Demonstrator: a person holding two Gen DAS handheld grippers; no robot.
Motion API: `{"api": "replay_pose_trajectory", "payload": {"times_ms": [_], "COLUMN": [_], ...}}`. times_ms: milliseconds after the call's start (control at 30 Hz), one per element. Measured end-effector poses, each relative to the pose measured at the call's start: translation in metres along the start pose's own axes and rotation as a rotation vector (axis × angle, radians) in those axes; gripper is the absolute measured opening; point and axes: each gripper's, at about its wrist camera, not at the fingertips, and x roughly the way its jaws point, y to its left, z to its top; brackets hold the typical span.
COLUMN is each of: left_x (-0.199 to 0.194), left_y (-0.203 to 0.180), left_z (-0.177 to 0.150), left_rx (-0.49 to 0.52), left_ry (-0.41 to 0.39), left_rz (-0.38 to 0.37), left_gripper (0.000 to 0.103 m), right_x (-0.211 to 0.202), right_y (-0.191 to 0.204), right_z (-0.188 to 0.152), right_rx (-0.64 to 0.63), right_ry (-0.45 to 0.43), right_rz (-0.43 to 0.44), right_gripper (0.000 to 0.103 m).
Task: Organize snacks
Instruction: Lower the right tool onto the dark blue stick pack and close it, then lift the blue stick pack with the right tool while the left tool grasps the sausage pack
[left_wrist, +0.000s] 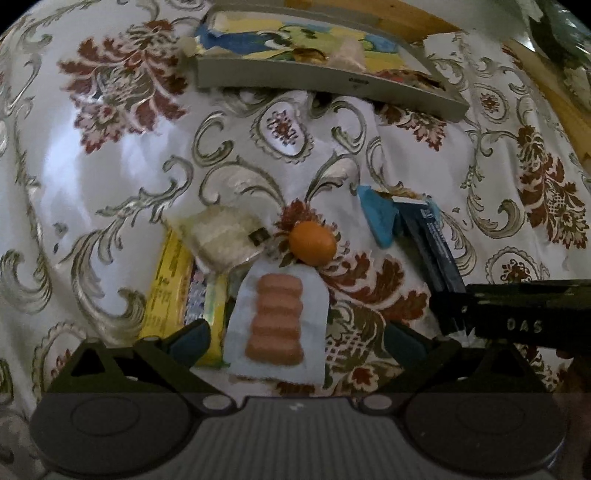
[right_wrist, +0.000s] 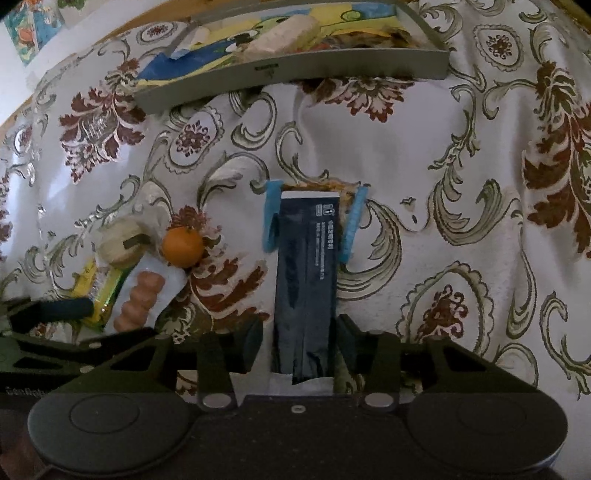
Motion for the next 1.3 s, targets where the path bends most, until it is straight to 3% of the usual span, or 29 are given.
{"api": "replay_pose_trajectory", "payload": {"times_ms": [233,667,933,1200,1300], "left_x": [0.006,0.014,0.023,0.02,0.018], "left_y": [0.0,0.011,0.002,0.005,0.003], "left_z": [0.0,0.001,0.0,-0.001,-0.001], "left_rx": [-0.009,-0.037,0.043,0.044,0.051], "left_ry": [0.037,0.032,0.053,0.048,0.042], "left_rz": [-0.067,0.02,0.061,0.076,0.075], "left_gripper": [0.092,0.09,0.092,0.069,0.068], "right_x": [0.001,-0.003,-0.002,-0.003,-0.003], "right_y": [0.004,0.003,0.003,0.005,0.009], "right_z": [-0.002,-0.003,-0.003,-0.003,-0.004], "right_rx": [-0.03,-0.002,-0.006,-0.027,-0.05], "right_ry": [-0.006,-0.006,-0.005,-0.006,-0.008], "right_rz": [-0.009,0.032,0.033,0.041,0.042], "right_gripper": [0.037,0.036,0.036,0.036,0.036]}}
